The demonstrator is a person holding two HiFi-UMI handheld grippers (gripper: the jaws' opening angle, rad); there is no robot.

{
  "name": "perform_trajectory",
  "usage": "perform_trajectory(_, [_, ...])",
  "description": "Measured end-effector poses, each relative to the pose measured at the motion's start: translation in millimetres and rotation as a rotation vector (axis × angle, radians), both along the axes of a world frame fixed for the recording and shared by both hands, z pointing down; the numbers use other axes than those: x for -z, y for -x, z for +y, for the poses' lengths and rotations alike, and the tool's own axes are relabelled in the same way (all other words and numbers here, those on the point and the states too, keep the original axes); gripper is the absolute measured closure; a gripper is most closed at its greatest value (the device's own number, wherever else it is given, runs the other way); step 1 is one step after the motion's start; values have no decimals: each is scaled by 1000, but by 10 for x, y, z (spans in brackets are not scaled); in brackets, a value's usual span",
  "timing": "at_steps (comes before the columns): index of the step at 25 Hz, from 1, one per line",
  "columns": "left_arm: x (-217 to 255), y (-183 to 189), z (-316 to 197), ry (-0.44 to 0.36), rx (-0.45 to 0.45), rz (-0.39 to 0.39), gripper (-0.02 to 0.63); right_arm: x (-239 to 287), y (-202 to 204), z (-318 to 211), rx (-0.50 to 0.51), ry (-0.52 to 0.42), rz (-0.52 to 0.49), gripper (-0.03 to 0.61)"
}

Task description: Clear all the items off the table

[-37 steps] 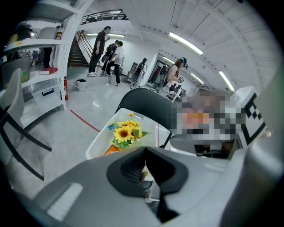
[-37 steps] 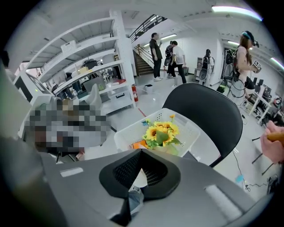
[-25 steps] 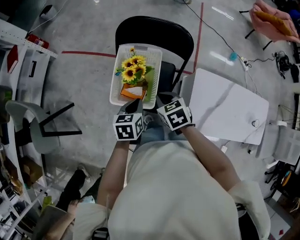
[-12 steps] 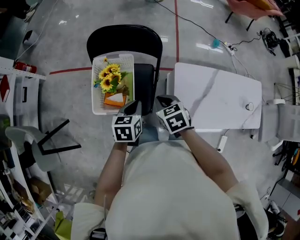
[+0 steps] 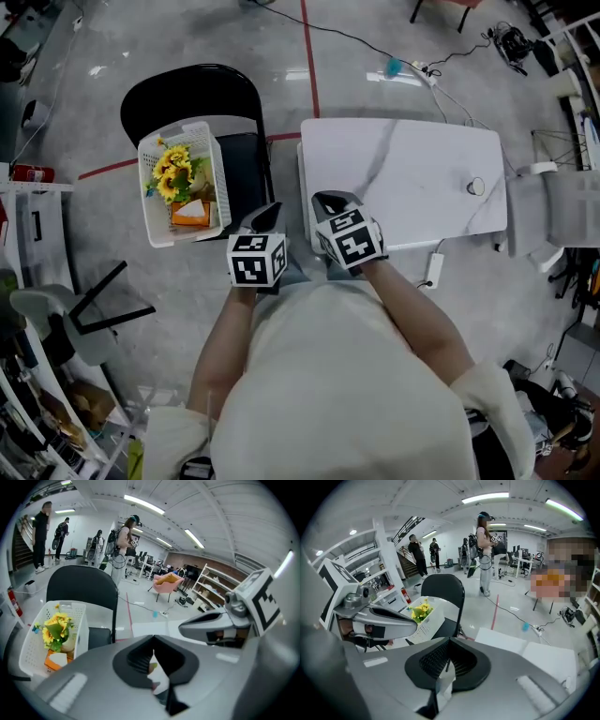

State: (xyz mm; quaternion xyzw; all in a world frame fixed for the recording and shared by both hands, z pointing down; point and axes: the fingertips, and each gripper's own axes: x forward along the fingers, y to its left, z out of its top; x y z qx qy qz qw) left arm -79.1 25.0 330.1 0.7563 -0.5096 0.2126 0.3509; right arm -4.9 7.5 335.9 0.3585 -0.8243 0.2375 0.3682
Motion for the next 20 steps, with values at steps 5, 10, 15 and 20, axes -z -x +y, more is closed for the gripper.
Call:
perform_trajectory(5, [-32, -592, -70, 13, -93, 4, 604, -46, -633, -53, -101, 9, 5, 580])
perform_trajectory(10, [-81, -1165, -113, 22, -190, 10, 604, -85, -1255, -39, -203, 9, 18, 580])
perform_trajectory(15, [-145, -1763, -144, 34, -267, 9, 604, -182, -1932, 20, -297, 18, 25, 580])
perform_trajectory(20, [-218, -2367, -193, 45, -337, 14, 604, -273, -2663, 34, -425, 27, 16, 580])
